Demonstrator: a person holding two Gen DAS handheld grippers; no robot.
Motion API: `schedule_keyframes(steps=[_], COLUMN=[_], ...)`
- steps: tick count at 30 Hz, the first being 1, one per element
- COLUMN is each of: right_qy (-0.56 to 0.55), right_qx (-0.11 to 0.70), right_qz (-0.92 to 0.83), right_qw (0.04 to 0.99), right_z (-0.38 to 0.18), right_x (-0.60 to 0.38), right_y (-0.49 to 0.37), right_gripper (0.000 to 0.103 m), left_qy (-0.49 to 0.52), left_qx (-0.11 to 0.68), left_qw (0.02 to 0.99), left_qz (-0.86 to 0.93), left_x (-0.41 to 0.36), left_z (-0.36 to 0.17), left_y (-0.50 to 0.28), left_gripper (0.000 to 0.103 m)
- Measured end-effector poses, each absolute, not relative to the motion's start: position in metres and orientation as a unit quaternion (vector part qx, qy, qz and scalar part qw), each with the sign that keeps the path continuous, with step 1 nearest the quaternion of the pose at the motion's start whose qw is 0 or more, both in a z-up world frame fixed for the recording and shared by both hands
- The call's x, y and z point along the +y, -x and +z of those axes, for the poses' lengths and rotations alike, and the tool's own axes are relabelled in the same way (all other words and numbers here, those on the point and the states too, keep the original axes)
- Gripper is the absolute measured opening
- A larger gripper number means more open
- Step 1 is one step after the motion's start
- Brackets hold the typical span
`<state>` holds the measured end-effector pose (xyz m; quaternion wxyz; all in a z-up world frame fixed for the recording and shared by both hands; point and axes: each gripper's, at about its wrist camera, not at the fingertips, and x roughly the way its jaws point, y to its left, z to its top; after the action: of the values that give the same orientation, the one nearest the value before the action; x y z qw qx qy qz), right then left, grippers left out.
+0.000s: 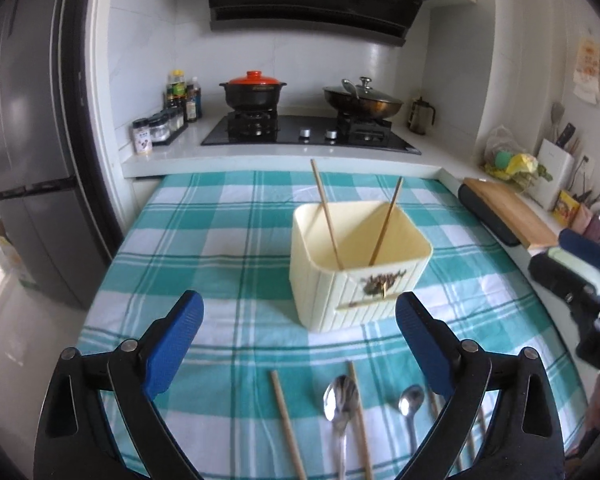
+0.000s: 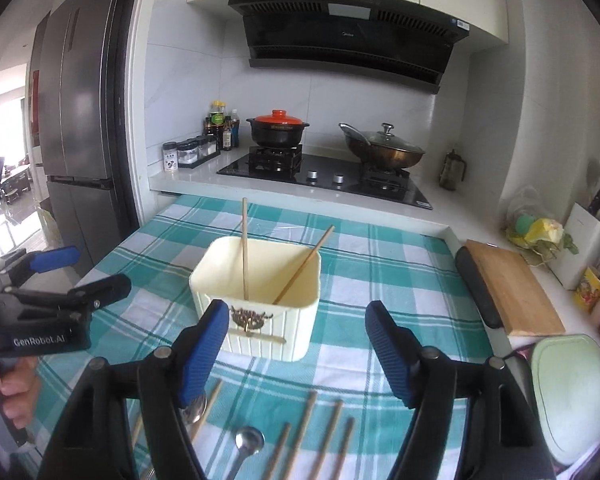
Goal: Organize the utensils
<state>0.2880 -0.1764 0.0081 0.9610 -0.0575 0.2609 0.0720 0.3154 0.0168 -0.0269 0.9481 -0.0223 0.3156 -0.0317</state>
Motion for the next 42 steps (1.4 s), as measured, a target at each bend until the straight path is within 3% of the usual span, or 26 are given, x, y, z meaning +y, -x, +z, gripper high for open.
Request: schedule_keyframes(steps=[2,13,42], right_qy=[0.051,0.036,0.065], right_qx=[0.257,0.267,0.231], right_qz=[0.059,0.026,-0.009], right_qw=[0.963,0.963,0.971], right_z=[0.005,-0.028,-0.020], right_x=[-0.179,-0.190,-0.187], right_y=[-0.265,-0.206,-0.168], right_gripper=[0.080,0.080,0.080], left_qy=[0.020,0.055,0.020], left_qx=[0.318,0.322,0.308], left_qw=[0.948,0.945,0.951], left_qz=[-0.016,-0.001,-0.005], left_x=[0.015,0.002,-0.017], left_z=[-0.036,-0.048,-0.037], left_y=[-0.293,-0.221,-0.194], left_gripper=[0.097,0.097,0.098])
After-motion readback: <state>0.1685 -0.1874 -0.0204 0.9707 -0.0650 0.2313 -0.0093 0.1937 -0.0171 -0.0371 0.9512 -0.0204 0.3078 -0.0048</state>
